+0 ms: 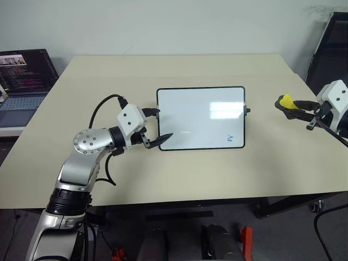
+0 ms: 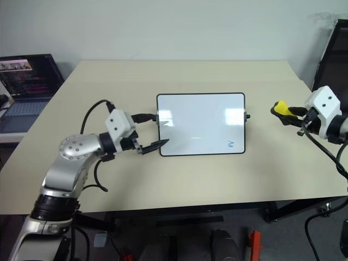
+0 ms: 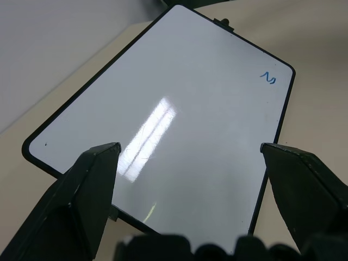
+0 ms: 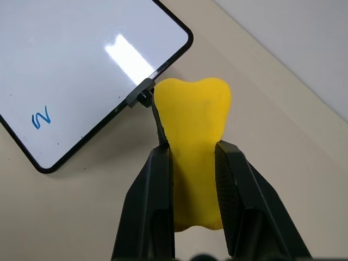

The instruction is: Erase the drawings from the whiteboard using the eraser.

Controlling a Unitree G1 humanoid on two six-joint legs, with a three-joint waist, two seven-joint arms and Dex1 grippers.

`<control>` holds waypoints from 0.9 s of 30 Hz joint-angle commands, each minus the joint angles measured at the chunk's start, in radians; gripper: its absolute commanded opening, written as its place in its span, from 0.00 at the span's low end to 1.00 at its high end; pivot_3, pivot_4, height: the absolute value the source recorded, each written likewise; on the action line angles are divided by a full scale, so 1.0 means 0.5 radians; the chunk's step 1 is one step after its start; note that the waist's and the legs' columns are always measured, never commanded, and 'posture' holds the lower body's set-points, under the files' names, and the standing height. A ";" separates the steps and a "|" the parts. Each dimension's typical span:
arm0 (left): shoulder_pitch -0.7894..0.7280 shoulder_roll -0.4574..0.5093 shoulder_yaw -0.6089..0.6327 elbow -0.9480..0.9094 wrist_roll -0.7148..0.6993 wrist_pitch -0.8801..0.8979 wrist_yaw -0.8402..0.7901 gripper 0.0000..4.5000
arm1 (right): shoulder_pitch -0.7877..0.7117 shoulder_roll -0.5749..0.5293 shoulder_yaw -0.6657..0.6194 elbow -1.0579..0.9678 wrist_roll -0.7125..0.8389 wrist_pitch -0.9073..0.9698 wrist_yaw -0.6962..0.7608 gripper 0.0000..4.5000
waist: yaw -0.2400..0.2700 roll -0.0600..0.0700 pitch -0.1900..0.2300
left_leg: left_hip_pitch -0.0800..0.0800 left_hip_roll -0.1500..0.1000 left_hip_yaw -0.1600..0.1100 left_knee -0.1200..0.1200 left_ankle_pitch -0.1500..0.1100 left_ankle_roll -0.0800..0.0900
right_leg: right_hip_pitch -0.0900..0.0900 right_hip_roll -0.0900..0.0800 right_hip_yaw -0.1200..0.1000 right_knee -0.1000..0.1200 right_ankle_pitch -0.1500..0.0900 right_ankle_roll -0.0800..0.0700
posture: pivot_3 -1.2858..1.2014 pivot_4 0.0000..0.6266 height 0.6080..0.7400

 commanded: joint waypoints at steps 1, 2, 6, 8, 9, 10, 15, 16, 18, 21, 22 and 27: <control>-0.031 0.006 0.031 -0.041 0.000 -0.028 0.009 1.00 | -0.037 -0.025 -0.031 -0.043 0.034 -0.029 0.012 0.15 | 0.000 0.000 0.000 | 0.000 0.000 0.000 0.000 0.000 0.000 | 0.000 0.000 0.000 0.000 0.000 0.000 | 0.52 0.24 1.00; -0.033 0.006 0.031 -0.039 0.000 -0.029 0.009 1.00 | -0.038 -0.024 -0.029 -0.047 0.034 -0.027 0.013 0.15 | 0.000 0.000 0.000 | 0.000 0.000 0.000 0.000 0.000 0.000 | 0.000 0.000 0.000 0.000 0.000 0.000 | 0.52 0.24 1.00; -0.036 0.006 0.029 -0.036 0.001 -0.032 0.006 1.00 | -0.040 -0.019 -0.026 -0.052 0.036 -0.027 0.014 0.15 | 0.000 0.000 0.000 | 0.000 0.000 0.000 0.000 0.000 0.000 | 0.000 0.000 0.000 0.000 0.000 0.000 | 0.52 0.24 1.00; -0.037 0.005 0.028 -0.034 0.001 -0.034 0.004 1.00 | -0.039 -0.014 -0.022 -0.060 0.038 -0.025 0.015 0.15 | 0.000 0.000 0.000 | 0.000 0.000 0.000 0.000 0.000 0.000 | 0.000 0.000 0.000 0.000 0.000 0.000 | 0.52 0.24 1.00; -0.038 0.005 0.027 -0.032 0.001 -0.035 0.003 1.00 | -0.038 -0.009 -0.015 -0.076 0.040 -0.021 0.017 0.15 | 0.000 0.000 0.000 | 0.000 0.000 0.000 0.000 0.000 0.000 | 0.000 0.000 0.000 0.000 0.000 0.000 | 0.52 0.24 1.00; -0.040 0.005 0.027 -0.030 0.002 -0.036 0.002 1.00 | -0.040 -0.004 -0.007 -0.096 0.043 -0.016 0.021 0.15 | 0.000 0.000 0.000 | 0.000 0.000 0.000 0.000 0.000 0.000 | 0.000 0.000 0.000 0.000 0.000 0.000 | 0.52 0.24 1.00; -0.050 -0.001 0.020 -0.018 0.006 -0.039 0.001 1.00 | -0.052 0.093 0.086 -0.302 0.103 0.064 0.062 0.15 | -0.008 0.000 0.000 | 0.000 0.000 0.000 0.000 0.000 0.000 | 0.000 0.000 0.000 0.001 0.000 0.000 | 0.52 0.24 1.00; -0.055 -0.005 0.014 -0.011 0.010 -0.042 0.002 1.00 | -0.050 0.131 0.137 -0.344 0.090 0.071 0.063 0.15 | -0.010 0.000 0.000 | 0.001 0.000 0.000 0.000 0.000 0.000 | 0.000 0.001 0.000 0.001 0.000 0.000 | 0.52 0.24 1.00; -0.060 -0.016 0.002 -0.004 0.018 -0.045 0.004 1.00 | -0.050 0.206 0.232 -0.404 0.052 0.082 0.045 0.15 | -0.010 0.000 0.000 | 0.000 0.001 -0.001 0.000 0.000 0.000 | 0.000 0.001 0.000 0.002 0.000 0.000 | 0.52 0.24 1.00; -0.044 -0.017 -0.022 -0.007 0.037 -0.050 -0.007 1.00 | -0.068 0.285 0.357 -0.439 -0.033 0.092 -0.013 0.15 | -0.006 0.000 0.000 | 0.000 0.000 -0.001 0.000 0.000 0.000 | 0.000 0.001 0.000 0.001 0.000 0.000 | 0.52 0.24 1.00; -0.035 -0.013 -0.027 -0.008 0.043 -0.054 -0.013 1.00 | -0.073 0.300 0.401 -0.444 -0.076 0.084 -0.029 0.15 | -0.004 0.000 0.000 | 0.000 0.000 -0.001 0.001 0.000 0.000 | 0.000 0.001 0.000 0.001 0.000 0.000 | 0.52 0.24 1.00; 0.001 -0.002 -0.061 -0.004 0.073 -0.069 -0.029 1.00 | -0.101 0.372 0.557 -0.427 -0.237 0.028 -0.083 0.15 | 0.003 0.000 0.000 | 0.000 0.000 -0.001 0.000 0.000 0.000 | 0.000 0.000 -0.001 0.001 0.000 0.000 | 0.52 0.24 1.00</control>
